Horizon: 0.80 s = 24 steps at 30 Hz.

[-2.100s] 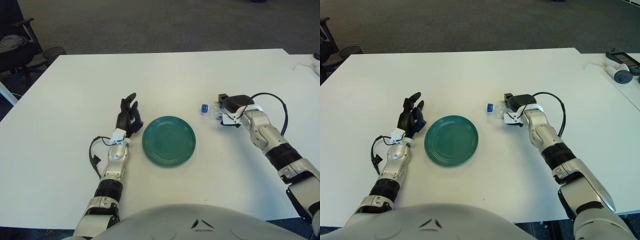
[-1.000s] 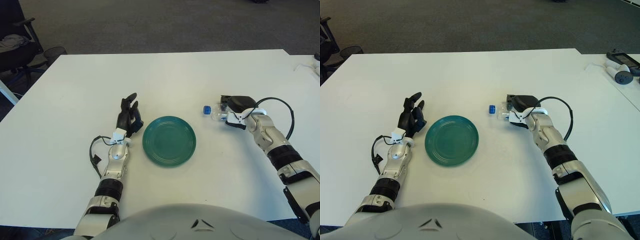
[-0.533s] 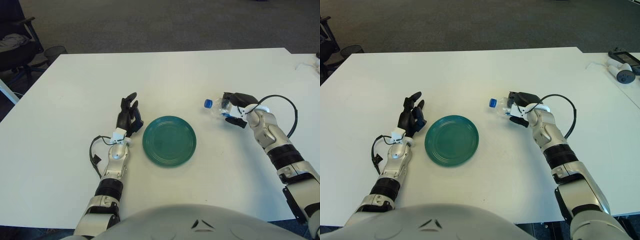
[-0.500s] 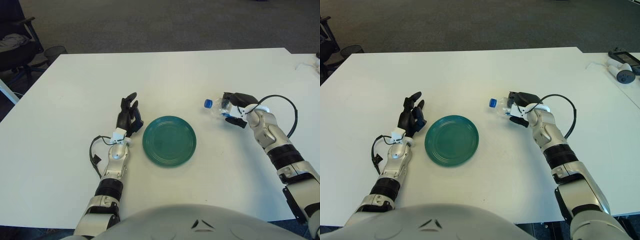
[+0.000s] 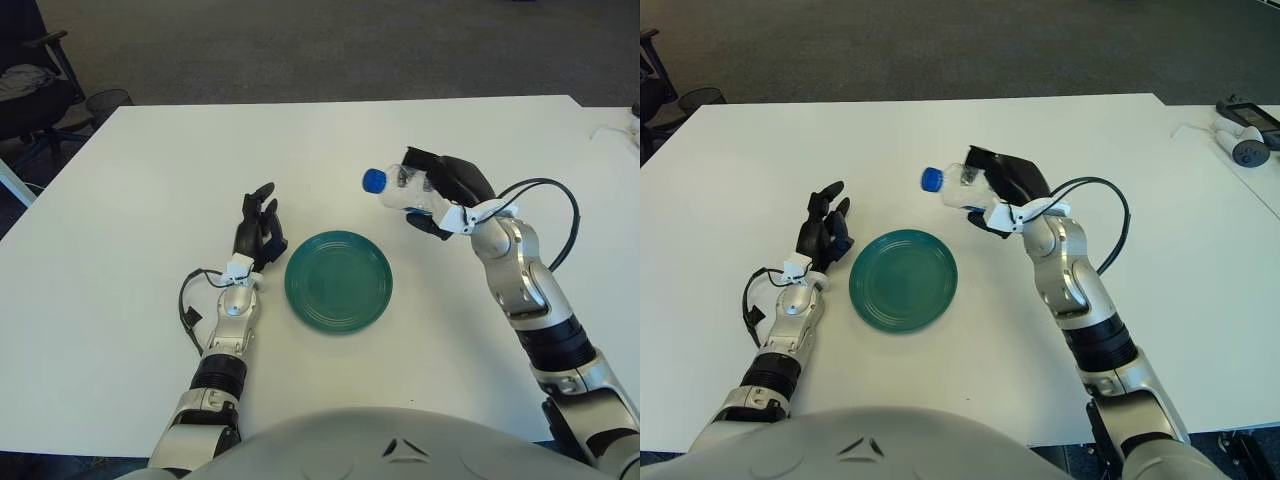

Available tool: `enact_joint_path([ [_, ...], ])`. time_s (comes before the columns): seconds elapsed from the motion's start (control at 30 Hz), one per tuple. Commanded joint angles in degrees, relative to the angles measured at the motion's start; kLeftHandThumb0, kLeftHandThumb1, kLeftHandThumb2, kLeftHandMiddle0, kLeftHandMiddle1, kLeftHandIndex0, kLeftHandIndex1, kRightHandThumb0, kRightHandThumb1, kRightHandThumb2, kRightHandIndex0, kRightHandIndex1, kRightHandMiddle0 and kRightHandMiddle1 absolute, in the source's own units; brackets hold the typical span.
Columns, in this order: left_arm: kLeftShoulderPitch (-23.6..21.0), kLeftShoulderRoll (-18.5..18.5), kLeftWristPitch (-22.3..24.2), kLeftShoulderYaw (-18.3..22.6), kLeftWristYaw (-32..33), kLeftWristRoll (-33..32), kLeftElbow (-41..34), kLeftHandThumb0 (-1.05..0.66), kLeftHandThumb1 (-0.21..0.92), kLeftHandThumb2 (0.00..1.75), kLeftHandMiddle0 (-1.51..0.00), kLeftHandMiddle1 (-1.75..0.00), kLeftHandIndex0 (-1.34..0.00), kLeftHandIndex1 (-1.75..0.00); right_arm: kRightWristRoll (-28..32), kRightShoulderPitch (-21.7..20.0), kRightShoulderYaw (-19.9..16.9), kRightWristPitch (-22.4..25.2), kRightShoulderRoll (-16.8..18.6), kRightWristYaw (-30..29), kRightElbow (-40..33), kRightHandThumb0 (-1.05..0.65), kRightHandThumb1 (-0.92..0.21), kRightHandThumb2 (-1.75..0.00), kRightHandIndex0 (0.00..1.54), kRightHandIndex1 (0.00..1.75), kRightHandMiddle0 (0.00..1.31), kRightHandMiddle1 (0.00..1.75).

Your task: Put the bottle into the plate.

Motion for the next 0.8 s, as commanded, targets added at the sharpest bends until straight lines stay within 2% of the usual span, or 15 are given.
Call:
enact_joint_path([
  [0.0,3.8,0.0,2.6,0.0,-0.3,0.1,4.3,-0.85,0.92,0.93,-0.42,-0.01,0.00,-0.85,2.5,1.8,0.8,-2.2,1.0,1.9,-7.3,0.00,-0.07,-1.57,0.84,1.65,0.56,1.75],
  [0.23,3.9,0.0,2.3,0.1,-0.4,-0.2,4.0,-0.84,0.92,0.92,-0.42,-0.01,0.00,-0.86,2.8,3.0,3.2,-6.9,1.5,2.6,-7.5,0.00,-0.13,-1.52,0.79,1.68,0.51,1.75],
  [0.37,4.4,-0.1,2.7,0.3,-1.2,-1.1,3.2,-0.82,0.92,0.91,-0.41,-0.01,0.00,-0.84,3.4,3.1,4.1,-10.7,1.9,2.1,-6.4,0.00,-0.13,-1.52,0.78,1.69,0.51,1.75],
  [0.5,4.4,0.5,1.2,0.6,-3.2,-2.3,4.4,-0.82,0.92,0.91,-0.40,0.00,0.00,-0.82,3.7,2.8,5.1,-13.2,2.8,1.6,-5.2,0.00,-0.12,-1.53,0.78,1.68,0.52,1.75],
  [0.6,0.9,1.3,-1.5,1.8,-4.6,-3.2,12.3,-0.82,0.92,0.92,-0.39,0.00,0.00,-0.80,5.1,2.7,5.9,-14.9,3.1,2.5,-4.3,0.00,-0.12,-1.53,0.79,1.68,0.53,1.75],
  [0.77,-2.0,2.0,-3.8,3.1,-4.7,-3.4,20.5,-0.82,0.92,0.94,-0.38,-0.01,0.00,-0.80,5.7,2.3,7.2,-15.9,3.2,3.7,-3.4,0.00,-0.11,-1.54,0.78,1.68,0.54,1.75],
])
